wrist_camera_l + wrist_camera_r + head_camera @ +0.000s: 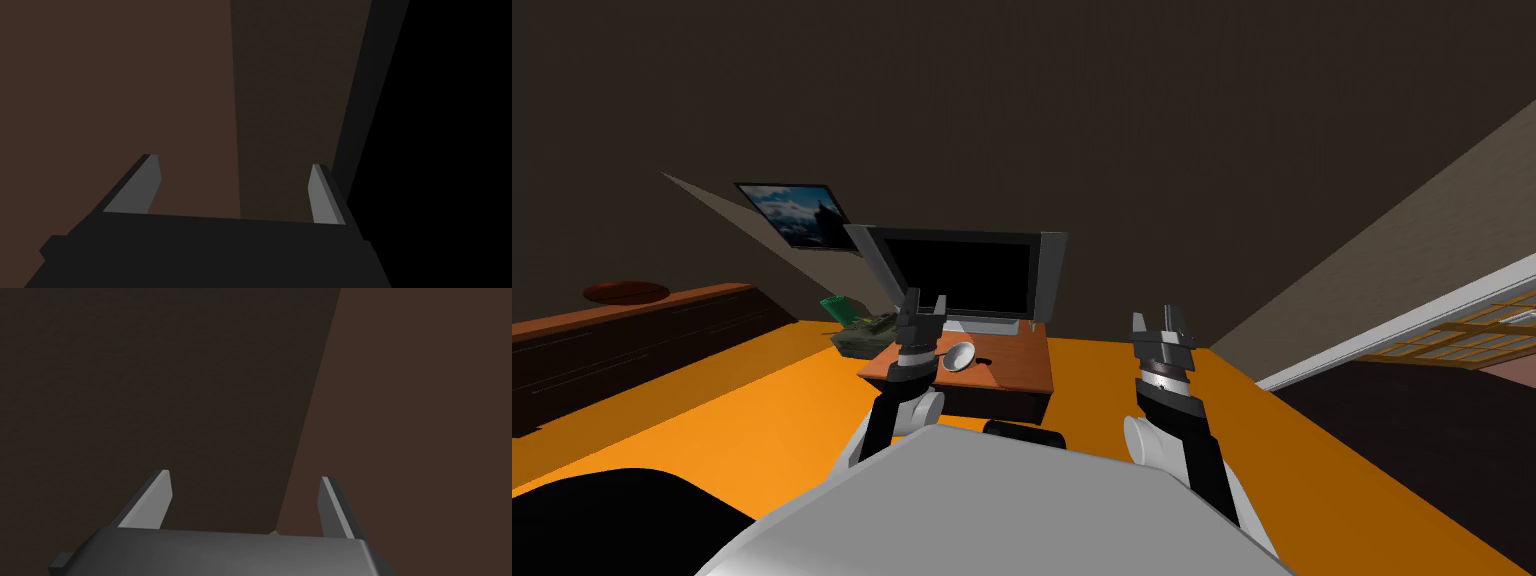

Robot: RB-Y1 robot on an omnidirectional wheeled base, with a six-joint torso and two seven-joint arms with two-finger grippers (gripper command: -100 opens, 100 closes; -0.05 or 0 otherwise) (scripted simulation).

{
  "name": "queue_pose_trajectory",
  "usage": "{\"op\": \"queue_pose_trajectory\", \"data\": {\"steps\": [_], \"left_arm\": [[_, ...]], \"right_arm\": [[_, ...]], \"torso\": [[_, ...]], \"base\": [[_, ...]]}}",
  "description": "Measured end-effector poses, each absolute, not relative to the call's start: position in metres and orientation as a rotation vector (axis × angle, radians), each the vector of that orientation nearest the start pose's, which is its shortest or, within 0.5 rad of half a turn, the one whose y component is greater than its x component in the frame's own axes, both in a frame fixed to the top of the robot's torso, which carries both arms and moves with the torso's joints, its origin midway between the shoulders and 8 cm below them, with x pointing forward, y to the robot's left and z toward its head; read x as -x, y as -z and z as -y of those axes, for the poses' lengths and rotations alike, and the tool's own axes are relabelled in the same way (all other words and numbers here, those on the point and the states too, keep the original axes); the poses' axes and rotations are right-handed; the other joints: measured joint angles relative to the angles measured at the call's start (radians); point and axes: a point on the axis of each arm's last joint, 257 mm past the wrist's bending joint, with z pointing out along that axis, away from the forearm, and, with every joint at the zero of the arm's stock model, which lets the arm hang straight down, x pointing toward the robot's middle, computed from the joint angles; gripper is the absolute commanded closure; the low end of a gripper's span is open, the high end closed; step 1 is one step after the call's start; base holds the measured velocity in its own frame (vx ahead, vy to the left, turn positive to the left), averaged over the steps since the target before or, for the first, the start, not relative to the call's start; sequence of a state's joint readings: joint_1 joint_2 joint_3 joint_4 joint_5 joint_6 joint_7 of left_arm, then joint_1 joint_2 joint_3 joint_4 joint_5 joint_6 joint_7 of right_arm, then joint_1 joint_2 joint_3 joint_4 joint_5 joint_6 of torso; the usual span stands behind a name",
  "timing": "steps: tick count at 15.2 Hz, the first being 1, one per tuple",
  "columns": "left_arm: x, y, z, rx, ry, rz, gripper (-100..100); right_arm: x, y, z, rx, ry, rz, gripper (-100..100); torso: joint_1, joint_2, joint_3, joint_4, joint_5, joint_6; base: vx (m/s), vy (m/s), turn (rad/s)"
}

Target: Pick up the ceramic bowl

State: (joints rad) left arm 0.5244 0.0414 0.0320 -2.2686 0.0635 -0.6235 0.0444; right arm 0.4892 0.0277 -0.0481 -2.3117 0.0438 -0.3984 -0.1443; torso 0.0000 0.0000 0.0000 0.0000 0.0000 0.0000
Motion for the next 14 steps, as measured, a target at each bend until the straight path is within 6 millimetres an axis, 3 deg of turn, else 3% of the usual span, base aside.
{"op": "queue_pose_trajectory", "data": {"steps": [9,14], "left_arm": [[-0.364,0.008,-0.294,0.693,1.347,-0.706,-100],[-0.393,0.050,-0.303,0.796,1.316,-0.809,-100]], "right_arm": [[-0.352,-0.023,0.295,-0.753,-1.346,-0.607,0],[-0.352,-0.023,0.295,-0.753,-1.346,-0.607,0]], "torso": [[0.001,0.001,0.000,0.000,0.000,0.000],[0.001,0.001,0.000,0.000,0.000,0.000]], "base": [[-0.013,0.006,0.008],[-0.014,0.009,0.009]]}}
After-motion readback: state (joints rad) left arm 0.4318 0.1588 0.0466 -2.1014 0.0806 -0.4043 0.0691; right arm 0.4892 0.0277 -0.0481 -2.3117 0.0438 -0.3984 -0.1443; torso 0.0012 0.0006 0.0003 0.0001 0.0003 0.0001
